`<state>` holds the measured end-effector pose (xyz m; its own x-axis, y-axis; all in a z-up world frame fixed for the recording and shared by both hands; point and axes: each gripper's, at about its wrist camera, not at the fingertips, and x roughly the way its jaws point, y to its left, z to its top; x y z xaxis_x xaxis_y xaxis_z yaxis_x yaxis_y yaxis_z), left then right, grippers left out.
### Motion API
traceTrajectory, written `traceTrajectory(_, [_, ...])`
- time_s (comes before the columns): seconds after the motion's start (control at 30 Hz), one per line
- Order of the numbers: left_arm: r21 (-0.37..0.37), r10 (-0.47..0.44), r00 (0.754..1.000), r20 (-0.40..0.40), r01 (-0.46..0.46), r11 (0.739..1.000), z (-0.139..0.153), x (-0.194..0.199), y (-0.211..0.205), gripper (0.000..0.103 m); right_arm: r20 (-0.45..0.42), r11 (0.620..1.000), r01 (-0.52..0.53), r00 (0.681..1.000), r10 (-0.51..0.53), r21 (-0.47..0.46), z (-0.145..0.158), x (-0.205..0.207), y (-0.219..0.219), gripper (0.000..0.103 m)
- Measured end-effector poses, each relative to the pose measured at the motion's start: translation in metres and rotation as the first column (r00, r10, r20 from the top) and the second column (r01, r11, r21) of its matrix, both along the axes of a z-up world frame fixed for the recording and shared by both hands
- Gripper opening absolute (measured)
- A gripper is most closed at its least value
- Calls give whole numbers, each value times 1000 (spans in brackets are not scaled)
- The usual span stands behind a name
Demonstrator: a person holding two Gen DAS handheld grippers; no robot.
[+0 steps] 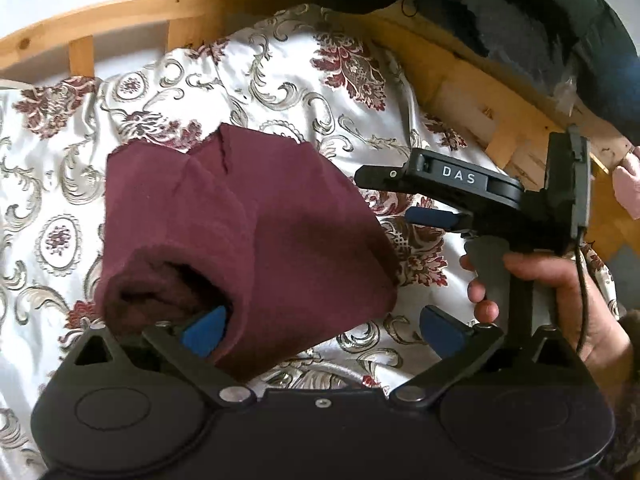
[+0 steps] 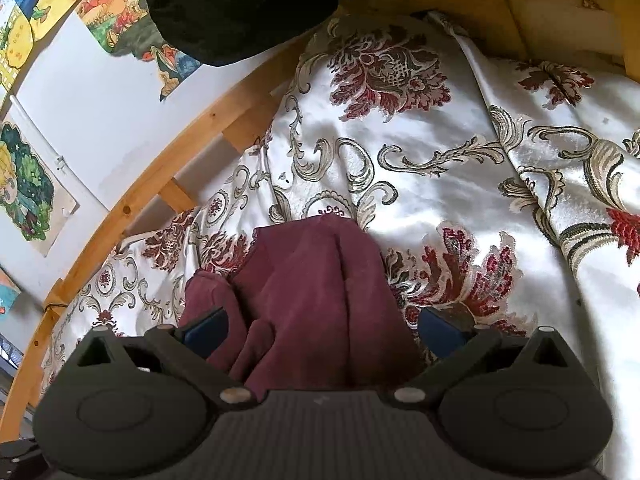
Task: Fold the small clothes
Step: 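Fold the lifted shirt side over with the left tool while the right tool grasps the shirt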
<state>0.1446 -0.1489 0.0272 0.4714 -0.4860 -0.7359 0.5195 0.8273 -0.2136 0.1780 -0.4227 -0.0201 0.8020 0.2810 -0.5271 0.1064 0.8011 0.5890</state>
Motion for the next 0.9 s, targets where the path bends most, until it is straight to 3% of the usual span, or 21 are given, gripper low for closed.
traceTrajectory(0.3, [-47, 9, 995, 97, -4, 999, 24, -29, 36, 102, 37, 1000, -3, 999, 3, 1, 4, -4, 7, 103])
traceTrajectory(0.47, [4, 47, 983, 175, -49, 999, 26, -31, 59, 102, 78, 999, -49, 996, 50, -11, 6, -4, 19, 103])
traceTrajectory(0.9, [126, 102, 969, 224, -132, 983, -45, -3, 84, 102, 126, 961, -273, 953, 276, -45, -5, 14, 87, 103])
